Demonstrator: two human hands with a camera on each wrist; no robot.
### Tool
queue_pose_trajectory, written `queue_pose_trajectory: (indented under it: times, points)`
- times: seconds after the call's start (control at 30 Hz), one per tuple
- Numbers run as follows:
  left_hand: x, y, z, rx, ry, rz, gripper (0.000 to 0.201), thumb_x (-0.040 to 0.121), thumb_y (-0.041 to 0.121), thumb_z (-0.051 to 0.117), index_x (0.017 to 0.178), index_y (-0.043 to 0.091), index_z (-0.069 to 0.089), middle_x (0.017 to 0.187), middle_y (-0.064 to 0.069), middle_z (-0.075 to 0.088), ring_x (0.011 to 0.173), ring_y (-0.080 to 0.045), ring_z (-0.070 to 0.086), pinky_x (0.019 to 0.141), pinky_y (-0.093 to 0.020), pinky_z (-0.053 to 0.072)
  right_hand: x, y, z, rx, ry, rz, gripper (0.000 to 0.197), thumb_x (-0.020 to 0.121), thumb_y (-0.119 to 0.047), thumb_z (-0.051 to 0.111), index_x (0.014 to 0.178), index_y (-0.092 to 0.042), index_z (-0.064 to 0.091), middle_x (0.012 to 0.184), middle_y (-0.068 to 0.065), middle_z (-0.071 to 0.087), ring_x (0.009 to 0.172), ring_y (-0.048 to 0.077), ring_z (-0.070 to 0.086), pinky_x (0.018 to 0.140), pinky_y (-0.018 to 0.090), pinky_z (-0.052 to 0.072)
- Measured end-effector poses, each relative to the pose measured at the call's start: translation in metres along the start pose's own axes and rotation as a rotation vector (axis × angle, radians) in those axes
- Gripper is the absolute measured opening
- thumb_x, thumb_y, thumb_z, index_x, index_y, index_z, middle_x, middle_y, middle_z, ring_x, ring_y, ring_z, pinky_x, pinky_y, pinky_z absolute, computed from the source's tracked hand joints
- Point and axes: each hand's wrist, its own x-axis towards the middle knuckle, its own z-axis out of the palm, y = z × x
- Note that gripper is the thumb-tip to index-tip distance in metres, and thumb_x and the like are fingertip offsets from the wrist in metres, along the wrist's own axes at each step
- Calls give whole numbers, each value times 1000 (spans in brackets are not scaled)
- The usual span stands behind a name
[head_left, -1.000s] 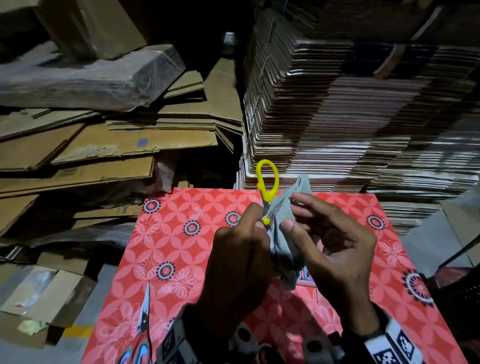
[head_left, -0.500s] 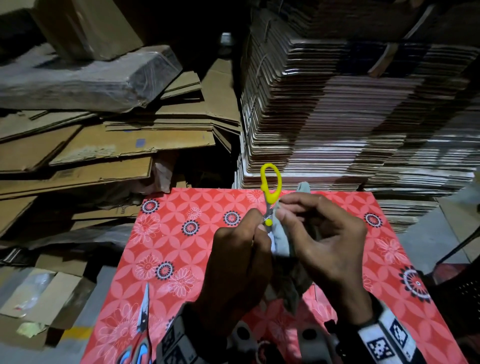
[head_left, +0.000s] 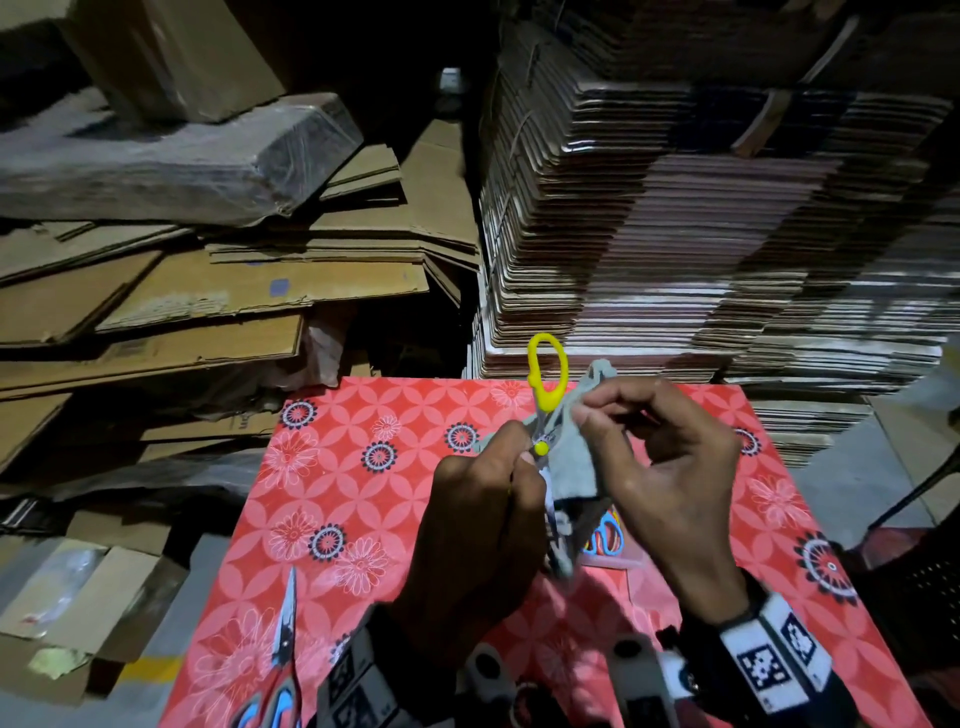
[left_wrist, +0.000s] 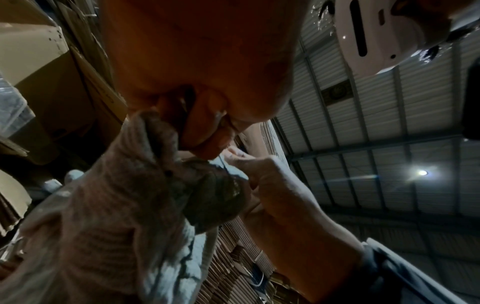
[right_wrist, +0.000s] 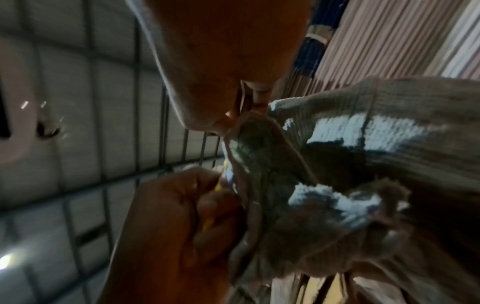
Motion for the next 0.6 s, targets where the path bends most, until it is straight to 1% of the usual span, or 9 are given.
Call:
queue_pose_trajectory:
  times: [0.07,0.13,0.2,0.27,0.37,0.43,0.47,0.57,0.6]
  points:
    - [-1,0,2,-2,15,-14,27,102,12,44,77,20,38,50,-3,28,41,-22,33,48,-37,23,2,1,0,6,37,12,26,86,0,75,88,-25,71,83,-4,72,76,13,68,71,25,52]
    - [-1,0,1,-26,24,-11,27,103,15,42,77,23,37,52,-3,30,41,-21,33,47,-38,25,-9,-5,9,-29,7,-14,29,85,0,74,87,-29,72,83,-8,71,76,13,69,70,24,52]
    - [1,-1,-1,-37,25,10,28,104,19,41,78,27,36,54,-4,31,41,-18,34,46,-33,25,-16,-9,12,-46,-37,-53,29,84,1,74,87,-28,73,83,-12,71,76,12,70,68,23,53]
    - [2,-2,0,-2,26,28,27,103,21,38,78,28,36,52,-4,31,41,-17,34,46,-27,23,-7,0,6,-42,-30,-37,33,85,5,76,88,-28,72,84,-11,72,77,13,70,70,26,54]
    - [1,-2,2,12,21,25,26,103,23,37,77,29,35,51,-5,29,41,-20,34,47,-34,25,8,7,-3,9,48,13,32,87,10,76,89,-22,73,85,-1,72,79,15,68,73,28,53]
    - [1,-4,2,-31,31,-9,26,103,26,38,77,29,35,52,-6,33,43,-20,35,48,-40,29,0,1,3,-24,29,-12,28,87,7,75,88,-21,74,85,-5,72,77,14,68,70,24,50]
    - [1,-5,1,-46,37,-12,26,104,27,38,78,29,35,53,-6,34,44,-19,35,49,-40,31,-6,-3,7,-54,4,-33,25,87,3,75,88,-22,75,84,-9,71,75,12,68,67,21,49]
    - [3,-5,-2,-5,30,41,29,106,24,37,78,34,34,52,-4,32,40,-15,34,45,-29,26,-7,3,5,-40,-42,-19,21,87,-2,75,89,-24,76,84,-12,72,76,12,69,67,21,50]
    - [3,-5,-2,2,28,43,30,106,24,37,78,36,33,51,-4,31,39,-15,33,44,-30,26,-1,8,1,-11,-33,9,24,87,0,76,90,-24,76,86,-9,73,78,12,70,70,23,52]
